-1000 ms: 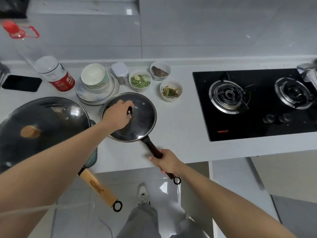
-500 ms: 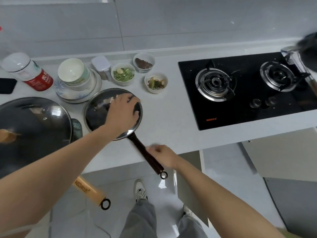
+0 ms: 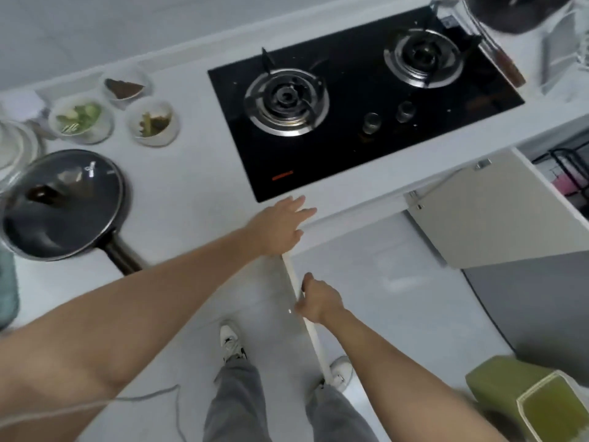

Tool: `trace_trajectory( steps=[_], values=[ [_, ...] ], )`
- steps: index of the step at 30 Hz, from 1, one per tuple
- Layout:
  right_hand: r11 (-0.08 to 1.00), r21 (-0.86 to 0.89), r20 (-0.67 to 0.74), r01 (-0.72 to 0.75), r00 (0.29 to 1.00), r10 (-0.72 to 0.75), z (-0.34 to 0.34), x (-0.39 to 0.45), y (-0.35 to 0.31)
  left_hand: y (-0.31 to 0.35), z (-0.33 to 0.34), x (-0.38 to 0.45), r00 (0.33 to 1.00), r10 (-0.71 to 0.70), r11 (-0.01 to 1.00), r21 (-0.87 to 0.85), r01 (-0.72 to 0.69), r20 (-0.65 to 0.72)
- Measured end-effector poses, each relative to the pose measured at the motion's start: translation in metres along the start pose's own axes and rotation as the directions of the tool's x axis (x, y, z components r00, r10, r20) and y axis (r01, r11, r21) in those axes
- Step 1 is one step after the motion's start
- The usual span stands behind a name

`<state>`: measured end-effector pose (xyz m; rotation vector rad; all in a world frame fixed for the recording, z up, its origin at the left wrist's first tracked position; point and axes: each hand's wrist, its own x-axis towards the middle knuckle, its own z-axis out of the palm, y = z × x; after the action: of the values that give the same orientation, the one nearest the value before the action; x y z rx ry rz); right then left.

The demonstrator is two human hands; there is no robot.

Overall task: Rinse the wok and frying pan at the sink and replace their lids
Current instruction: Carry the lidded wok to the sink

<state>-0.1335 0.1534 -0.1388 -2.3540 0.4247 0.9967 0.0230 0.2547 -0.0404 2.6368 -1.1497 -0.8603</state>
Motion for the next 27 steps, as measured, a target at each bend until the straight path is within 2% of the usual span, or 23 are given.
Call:
trace_trajectory(
  steps=[5, 9, 12, 15, 18, 21, 24, 27],
  values=[
    [0.998, -0.044, -0.101, 0.047, 0.994, -0.051, -0.040, 0.008, 0.054, 0.033, -0.003, 0.026, 0.994, -0.096, 0.994, 0.059, 0.093, 0.053],
    [0.989, -0.131, -0.197, 0.069, 0.976, -0.095, -0.088, 0.031, 0.092, 0.063, -0.014, 0.052, 0.995, -0.087, 0.994, 0.063, 0.084, 0.041],
    [0.976, -0.213, -0.251, 0.044, 0.963, -0.098, -0.130, 0.050, 0.115, 0.083, -0.027, 0.081, 1.000, -0.023, 0.999, 0.042, 0.023, 0.008],
    [0.952, -0.296, -0.341, -0.072, 0.940, -0.035, -0.164, 0.052, 0.152, 0.107, -0.042, 0.120, 0.996, 0.082, 0.995, 0.061, -0.080, -0.046],
    [0.926, -0.336, -0.406, -0.174, 0.914, 0.024, -0.185, 0.037, 0.191, 0.135, -0.052, 0.156, 0.988, 0.152, 0.986, 0.078, -0.150, -0.019],
    [0.950, -0.226, -0.486, -0.214, 0.870, 0.080, -0.208, 0.020, 0.239, 0.173, -0.058, 0.196, 0.982, 0.180, 0.978, 0.095, -0.185, 0.060],
    [0.977, -0.010, -0.601, -0.212, 0.782, 0.164, -0.253, 0.007, 0.299, 0.214, -0.059, 0.231, 0.974, 0.172, 0.974, 0.121, -0.191, 0.151],
    [0.952, 0.067, -0.652, -0.299, 0.709, 0.269, -0.305, 0.005, 0.373, 0.247, -0.055, 0.264, 0.975, 0.142, 0.971, 0.169, -0.171, 0.173]
  ],
)
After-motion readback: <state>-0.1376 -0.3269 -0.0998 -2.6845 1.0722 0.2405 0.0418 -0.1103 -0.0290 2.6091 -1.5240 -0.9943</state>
